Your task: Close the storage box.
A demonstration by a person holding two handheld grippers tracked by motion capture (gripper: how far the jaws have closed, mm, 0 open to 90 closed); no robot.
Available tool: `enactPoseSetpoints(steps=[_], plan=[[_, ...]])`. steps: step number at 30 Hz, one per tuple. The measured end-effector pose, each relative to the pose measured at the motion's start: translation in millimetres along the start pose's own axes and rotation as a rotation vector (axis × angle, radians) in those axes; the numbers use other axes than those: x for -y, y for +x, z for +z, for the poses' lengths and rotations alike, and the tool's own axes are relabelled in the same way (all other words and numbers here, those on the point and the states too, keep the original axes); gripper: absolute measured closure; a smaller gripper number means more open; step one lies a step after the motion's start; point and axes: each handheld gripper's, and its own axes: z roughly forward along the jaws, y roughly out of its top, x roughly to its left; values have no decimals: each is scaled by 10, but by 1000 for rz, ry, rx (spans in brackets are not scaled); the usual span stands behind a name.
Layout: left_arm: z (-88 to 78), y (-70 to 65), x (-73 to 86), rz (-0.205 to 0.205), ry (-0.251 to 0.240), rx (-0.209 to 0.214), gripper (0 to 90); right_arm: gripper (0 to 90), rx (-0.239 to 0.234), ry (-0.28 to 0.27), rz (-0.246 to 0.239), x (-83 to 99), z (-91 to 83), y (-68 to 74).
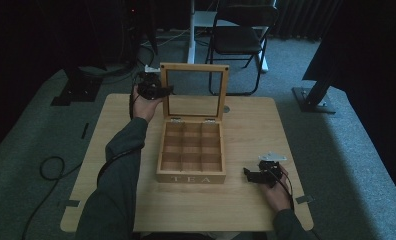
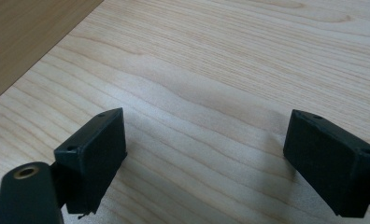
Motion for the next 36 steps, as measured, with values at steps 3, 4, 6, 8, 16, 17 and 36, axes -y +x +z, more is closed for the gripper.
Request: enactPoseSetpoints(steps=[3, 4, 6, 8, 16, 17, 36], plan=[[-91, -58, 65, 16, -24, -10, 521, 128, 2, 0, 1, -2, 2, 2], [-119, -86, 86, 28, -30, -18, 521, 128, 2, 0, 2, -2, 2, 3], [-178, -127, 133, 41, -43, -24, 523, 128, 2, 0, 3, -4, 3, 4], [-226, -145, 173, 37, -51, -15, 520, 127, 2, 0, 3, -4, 3, 5], [-427, -208, 286, 13, -66, 35, 467, 128, -1, 0, 0, -5, 4, 5], [-452, -223, 290, 0, -71, 37, 457, 128, -1, 0, -1, -5, 4, 5], [-867, -427, 321, 23, -137, -23, 447, 128, -3, -1, -4, -4, 4, 8]])
